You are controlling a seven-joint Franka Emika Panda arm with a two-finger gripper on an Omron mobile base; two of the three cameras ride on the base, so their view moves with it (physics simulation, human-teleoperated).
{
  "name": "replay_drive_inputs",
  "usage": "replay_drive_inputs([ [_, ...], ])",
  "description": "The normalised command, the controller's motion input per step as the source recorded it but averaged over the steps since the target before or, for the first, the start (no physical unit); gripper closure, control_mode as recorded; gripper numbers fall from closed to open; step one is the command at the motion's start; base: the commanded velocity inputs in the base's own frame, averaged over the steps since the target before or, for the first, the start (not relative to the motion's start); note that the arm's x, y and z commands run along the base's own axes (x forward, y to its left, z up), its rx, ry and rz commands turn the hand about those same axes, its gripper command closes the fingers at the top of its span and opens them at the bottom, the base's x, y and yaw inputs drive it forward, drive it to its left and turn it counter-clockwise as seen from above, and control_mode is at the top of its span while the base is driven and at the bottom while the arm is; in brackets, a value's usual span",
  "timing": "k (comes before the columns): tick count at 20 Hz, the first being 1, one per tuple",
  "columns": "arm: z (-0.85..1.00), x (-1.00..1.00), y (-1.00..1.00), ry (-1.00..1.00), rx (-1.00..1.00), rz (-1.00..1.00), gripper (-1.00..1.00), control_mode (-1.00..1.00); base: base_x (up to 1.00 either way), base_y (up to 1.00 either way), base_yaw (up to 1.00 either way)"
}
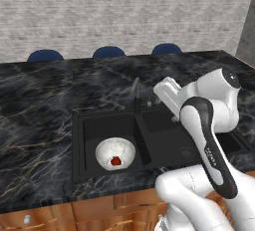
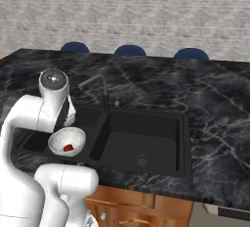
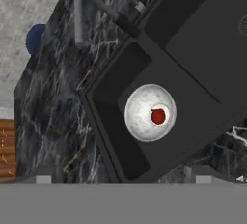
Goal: Pick the bell pepper from the cabinet and place it in the bowl. Then pick the bowl and place it in the sink. Then turn on the sink facuet.
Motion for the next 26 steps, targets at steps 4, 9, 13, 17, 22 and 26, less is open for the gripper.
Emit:
replay_drive_inputs([
  [4,-0.07,0.33,-0.85,0.00,0.68,-0.30,-1.00,-1.00,0.00,0.00,0.00],
  [9,-0.28,0.90,-0.36,0.06,0.75,-0.26,-1.00,-1.00,0.00,0.00,0.00],
  [13,-0.27,0.85,-0.19,0.29,0.71,-0.20,-1.00,-1.00,0.00,0.00,0.00],
  [17,-0.27,0.88,-0.40,0.37,0.67,-0.10,-1.00,-1.00,0.00,0.00,0.00],
  [22,-0.34,0.94,-0.27,0.24,0.43,0.02,-1.00,-1.00,0.00,0.00,0.00],
  [26,-0.39,0.84,-0.09,0.12,0.15,0.12,-1.00,-1.00,0.00,0.00,0.00],
])
